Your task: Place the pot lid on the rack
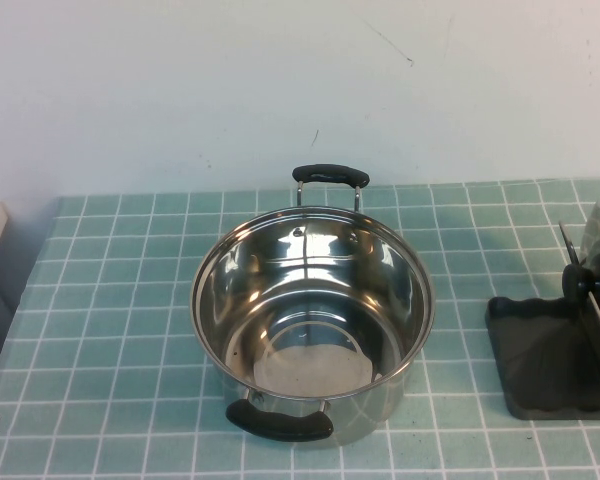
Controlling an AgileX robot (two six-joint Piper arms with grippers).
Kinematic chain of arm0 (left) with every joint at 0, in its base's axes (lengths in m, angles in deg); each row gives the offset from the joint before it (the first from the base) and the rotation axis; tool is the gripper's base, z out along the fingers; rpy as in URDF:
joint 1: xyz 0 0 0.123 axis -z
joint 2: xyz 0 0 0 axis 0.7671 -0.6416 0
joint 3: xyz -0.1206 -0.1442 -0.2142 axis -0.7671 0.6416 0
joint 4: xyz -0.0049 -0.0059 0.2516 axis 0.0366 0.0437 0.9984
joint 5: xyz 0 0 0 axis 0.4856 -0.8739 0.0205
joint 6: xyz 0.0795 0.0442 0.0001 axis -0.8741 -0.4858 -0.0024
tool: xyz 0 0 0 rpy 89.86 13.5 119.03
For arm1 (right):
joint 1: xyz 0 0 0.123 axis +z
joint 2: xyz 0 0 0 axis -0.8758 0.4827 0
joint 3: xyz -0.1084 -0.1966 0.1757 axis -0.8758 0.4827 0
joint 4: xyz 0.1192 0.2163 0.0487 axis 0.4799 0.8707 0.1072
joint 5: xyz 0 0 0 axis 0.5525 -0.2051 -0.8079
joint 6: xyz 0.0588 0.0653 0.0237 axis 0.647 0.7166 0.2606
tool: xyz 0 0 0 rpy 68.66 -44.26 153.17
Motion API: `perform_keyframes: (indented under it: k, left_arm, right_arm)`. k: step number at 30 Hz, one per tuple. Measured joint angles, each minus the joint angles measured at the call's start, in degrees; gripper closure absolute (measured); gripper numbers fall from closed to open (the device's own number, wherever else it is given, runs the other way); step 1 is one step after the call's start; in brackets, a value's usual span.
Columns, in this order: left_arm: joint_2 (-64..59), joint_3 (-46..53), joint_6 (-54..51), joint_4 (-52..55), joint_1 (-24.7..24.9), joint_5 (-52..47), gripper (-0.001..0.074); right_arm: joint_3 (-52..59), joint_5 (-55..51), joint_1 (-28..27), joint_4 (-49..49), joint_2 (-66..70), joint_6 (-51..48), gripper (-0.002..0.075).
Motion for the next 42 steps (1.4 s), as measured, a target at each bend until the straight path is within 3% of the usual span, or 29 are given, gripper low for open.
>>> perform_keyframes:
  k: [14, 20, 23, 27, 31, 36, 42]
  left_arm:
    - [0.09, 0.4, 0.0, 6.46, 0.0, 10.55, 0.0737]
    - [0.09, 0.4, 0.0, 6.93, 0.0, 14.36, 0.0737]
    - [0.09, 0.4, 0.0, 7.15, 0.0, 16.1, 0.0737]
    - [0.09, 0.4, 0.0, 7.26, 0.0, 18.09, 0.0737]
    - [0.09, 0.4, 0.0, 7.39, 0.0, 20.25, 0.0737]
    - [0.09, 0.4, 0.0, 7.52, 0.0, 23.07, 0.0737]
    - [0.09, 0.4, 0.0, 7.61, 0.0, 25.57, 0.0737]
  right_arm:
    - [0.03, -6.34, 0.0, 0.84, 0.0, 0.92, 0.0727]
    - [2.78, -3.69, 0.0, -11.71, -0.12, 2.14, 0.0727]
    - [8.05, 6.16, 0.0, -18.3, -1.26, 7.86, 0.0727]
    - [18.11, 20.68, 0.0, -32.75, -3.26, 25.86, 0.0727]
    - [27.61, 22.4, 0.0, -42.3, -4.82, 44.29, 0.0727]
    - [34.01, 20.13, 0.0, -42.85, -4.9, 48.94, 0.0727]
    - [34.4, 20.22, 0.0, -42.63, -5.04, 52.75, 0.0727]
